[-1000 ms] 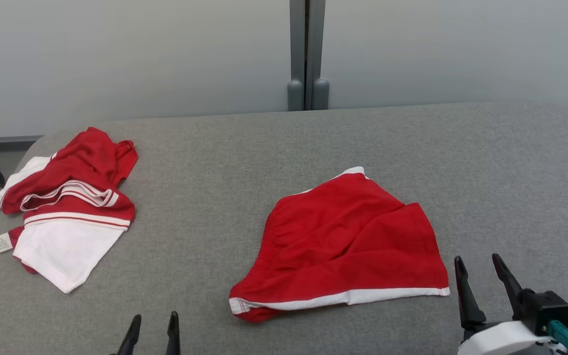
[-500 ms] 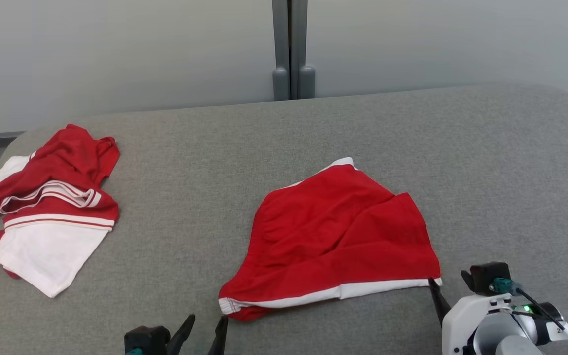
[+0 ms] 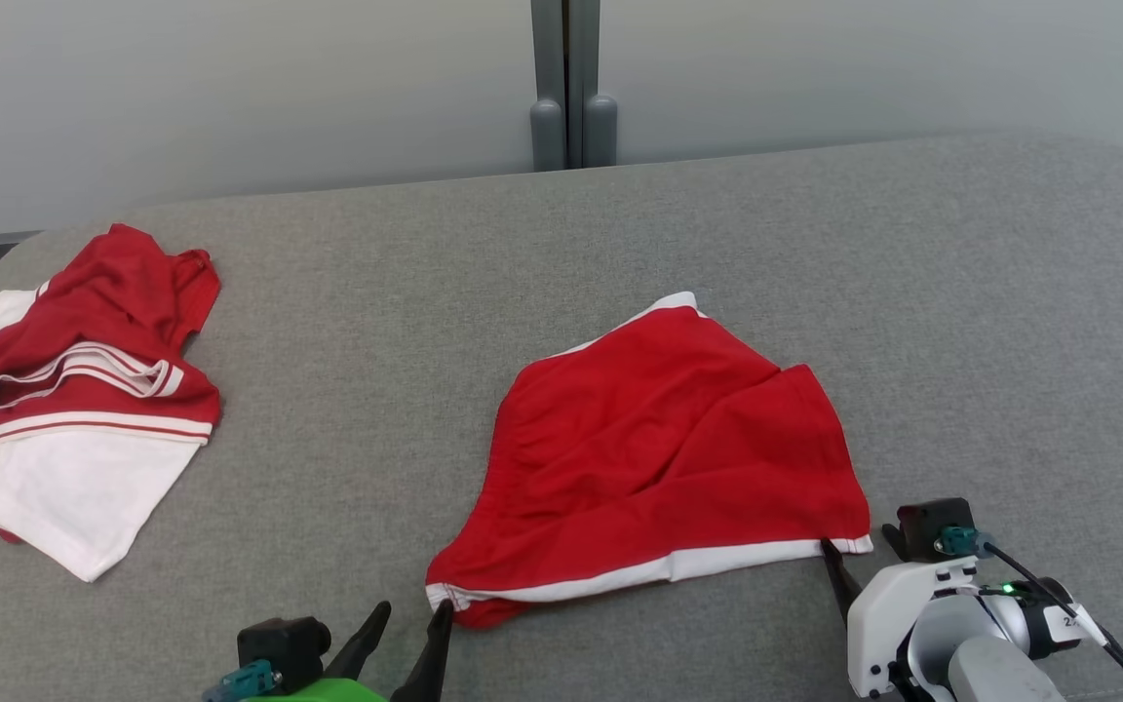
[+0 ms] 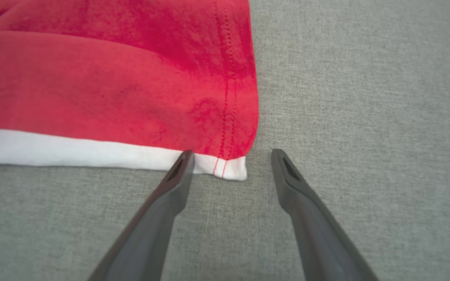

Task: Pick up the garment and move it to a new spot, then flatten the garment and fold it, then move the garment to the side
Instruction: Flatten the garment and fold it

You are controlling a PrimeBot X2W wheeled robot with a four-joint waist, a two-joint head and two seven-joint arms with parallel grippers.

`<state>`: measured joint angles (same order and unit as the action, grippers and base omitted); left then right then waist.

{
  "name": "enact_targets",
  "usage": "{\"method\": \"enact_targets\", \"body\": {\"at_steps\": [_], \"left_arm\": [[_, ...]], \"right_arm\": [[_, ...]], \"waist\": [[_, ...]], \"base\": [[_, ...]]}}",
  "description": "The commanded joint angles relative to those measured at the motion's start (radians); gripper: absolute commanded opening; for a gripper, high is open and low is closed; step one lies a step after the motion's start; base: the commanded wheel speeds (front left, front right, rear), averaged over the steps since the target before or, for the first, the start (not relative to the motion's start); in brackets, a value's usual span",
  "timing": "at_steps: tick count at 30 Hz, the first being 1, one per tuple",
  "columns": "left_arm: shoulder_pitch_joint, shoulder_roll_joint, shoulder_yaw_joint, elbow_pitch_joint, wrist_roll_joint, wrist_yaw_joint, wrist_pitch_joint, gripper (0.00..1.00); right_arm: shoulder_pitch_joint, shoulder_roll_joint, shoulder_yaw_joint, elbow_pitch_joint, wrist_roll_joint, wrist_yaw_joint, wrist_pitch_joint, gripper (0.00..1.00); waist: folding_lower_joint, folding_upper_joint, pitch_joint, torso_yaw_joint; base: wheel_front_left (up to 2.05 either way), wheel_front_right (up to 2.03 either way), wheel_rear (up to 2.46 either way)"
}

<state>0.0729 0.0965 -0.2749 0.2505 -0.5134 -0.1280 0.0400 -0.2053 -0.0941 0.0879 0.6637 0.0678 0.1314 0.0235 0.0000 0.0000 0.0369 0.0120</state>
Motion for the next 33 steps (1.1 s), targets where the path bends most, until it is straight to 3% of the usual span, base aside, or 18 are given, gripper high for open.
{"method": "enact_targets", "body": {"at_steps": [1, 10, 12, 13, 14, 15, 16, 22, 26, 29, 33], "left_arm": [[-0.017, 0.009, -0.001, 0.003, -0.011, -0.003, -0.001, 1.0], [-0.043, 0.023, -0.049, 0.029, -0.064, -0.004, 0.005, 1.0], [-0.05, 0.024, -0.069, 0.032, -0.087, -0.004, 0.007, 0.72], [-0.054, 0.028, -0.074, 0.036, -0.096, -0.004, 0.002, 0.44], [-0.058, 0.033, -0.084, 0.037, -0.103, -0.004, 0.002, 0.35], [-0.063, 0.037, -0.099, 0.037, -0.114, -0.004, 0.0, 0.07], [-0.065, 0.038, -0.107, 0.037, -0.126, -0.004, -0.006, 0.0], [-0.073, 0.07, -0.157, 0.021, -0.199, -0.004, -0.009, 0.0], [-0.065, 0.098, -0.166, -0.067, -0.238, -0.004, 0.001, 0.0], [-0.046, 0.116, -0.141, -0.207, -0.293, 0.002, 0.023, 0.0], [-0.053, 0.159, -0.097, -0.445, -0.343, 0.039, 0.097, 0.0]], "right_arm": [[-0.015, 0.001, 0.004, 0.01, 0.005, -0.001, -0.01, 1.0], [-0.044, 0.005, 0.026, 0.078, 0.013, -0.001, -0.045, 1.0], [-0.047, 0.006, 0.04, 0.096, 0.018, -0.001, -0.046, 1.0], [-0.052, 0.007, 0.055, 0.106, 0.023, -0.001, -0.046, 0.97], [-0.057, 0.008, 0.066, 0.112, 0.031, -0.001, -0.049, 0.55], [-0.063, 0.011, 0.077, 0.116, 0.047, -0.001, -0.059, 0.19], [-0.069, 0.012, 0.081, 0.119, 0.06, -0.001, -0.068, 0.0], [-0.088, 0.001, 0.103, 0.117, 0.167, -0.001, -0.107, 0.0], [-0.076, -0.011, 0.124, 0.009, 0.317, -0.001, -0.096, 0.0], [-0.044, -0.047, 0.122, -0.19, 0.495, -0.001, -0.048, 0.0], [-0.017, -0.095, 0.04, -0.527, 0.707, -0.001, 0.053, 0.0]], "waist": [[0.0, 0.0, 0.002, -0.001], [0.0, 0.0, 0.008, -0.011], [0.0, 0.0, 0.008, -0.014], [0.0, 0.0, 0.008, -0.016], [0.0, 0.0, 0.008, -0.018], [0.0, 0.0, 0.007, -0.02], [0.0, 0.0, 0.004, -0.022], [0.0, 0.0, -0.027, -0.032], [0.0, 0.0, -0.044, -0.04], [0.0, 0.0, -0.052, -0.052], [0.0, 0.0, -0.037, -0.089]], "base": [[0.0, 0.0, 0.0], [0.0, 0.0, 0.0], [0.0, 0.0, 0.0], [0.0, 0.0, 0.0], [0.0, 0.0, 0.0], [0.0, 0.0, 0.0], [0.0, 0.0, 0.0], [0.0, 0.0, 0.0], [0.0, 0.0, 0.0], [0.0, 0.0, 0.0], [0.0, 0.0, 0.0]]}}
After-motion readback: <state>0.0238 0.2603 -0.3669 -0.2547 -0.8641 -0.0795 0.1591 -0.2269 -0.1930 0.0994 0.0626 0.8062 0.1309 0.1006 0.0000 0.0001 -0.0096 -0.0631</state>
